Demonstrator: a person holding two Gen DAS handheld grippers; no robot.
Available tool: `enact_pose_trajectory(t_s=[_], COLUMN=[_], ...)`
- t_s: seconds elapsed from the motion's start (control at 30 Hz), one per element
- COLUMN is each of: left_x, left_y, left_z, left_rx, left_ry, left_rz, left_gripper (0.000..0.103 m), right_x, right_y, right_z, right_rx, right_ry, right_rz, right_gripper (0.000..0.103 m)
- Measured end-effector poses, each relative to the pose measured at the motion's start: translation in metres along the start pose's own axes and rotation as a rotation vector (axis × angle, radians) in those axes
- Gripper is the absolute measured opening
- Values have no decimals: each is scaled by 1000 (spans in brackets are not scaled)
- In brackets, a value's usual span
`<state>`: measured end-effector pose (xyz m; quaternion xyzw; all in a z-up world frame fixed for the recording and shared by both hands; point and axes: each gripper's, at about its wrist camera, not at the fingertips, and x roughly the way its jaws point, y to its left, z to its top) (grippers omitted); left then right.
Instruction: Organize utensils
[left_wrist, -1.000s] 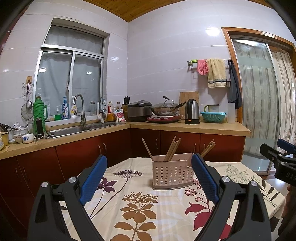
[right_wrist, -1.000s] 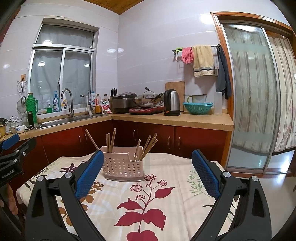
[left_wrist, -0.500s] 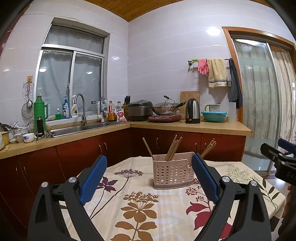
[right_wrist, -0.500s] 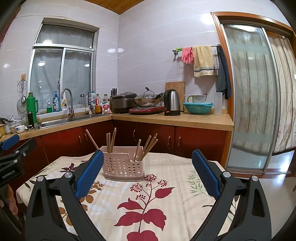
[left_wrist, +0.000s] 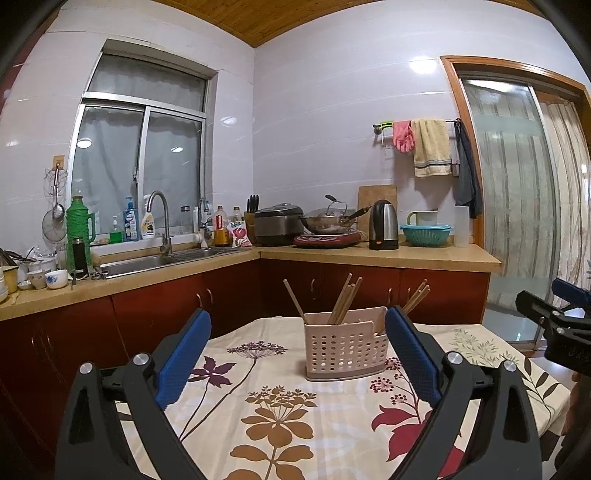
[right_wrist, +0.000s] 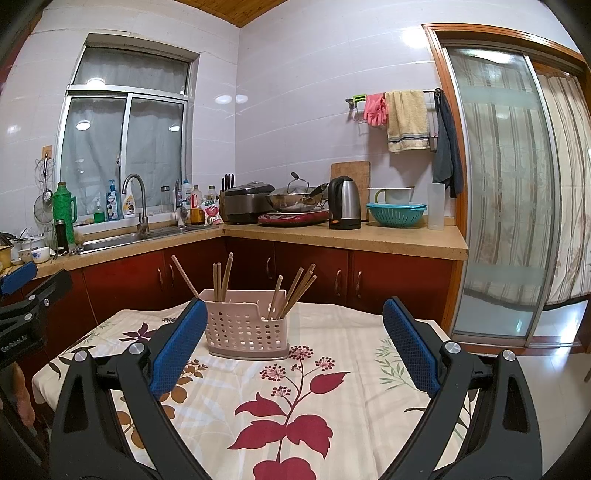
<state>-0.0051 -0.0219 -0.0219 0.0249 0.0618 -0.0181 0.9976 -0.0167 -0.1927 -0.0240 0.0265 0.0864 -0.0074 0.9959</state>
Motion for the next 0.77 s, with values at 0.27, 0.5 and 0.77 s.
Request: enact_pose_trajectory(t_s=[0.27, 0.5, 0.77], left_x=[4, 5, 25], left_y=[5, 4, 16], left_z=[-1, -2, -8], left_rx=[-20, -4, -31], left_ry=[19, 5, 57], left_rz=[-10, 2, 18], left_gripper=[96, 96, 96], right_x=[0, 3, 15], right_y=[1, 2, -4], right_z=[0, -4, -11], right_rx=[0, -1, 5], right_ry=[2, 9, 34], right_rz=[1, 2, -4], right_gripper=[94, 94, 94])
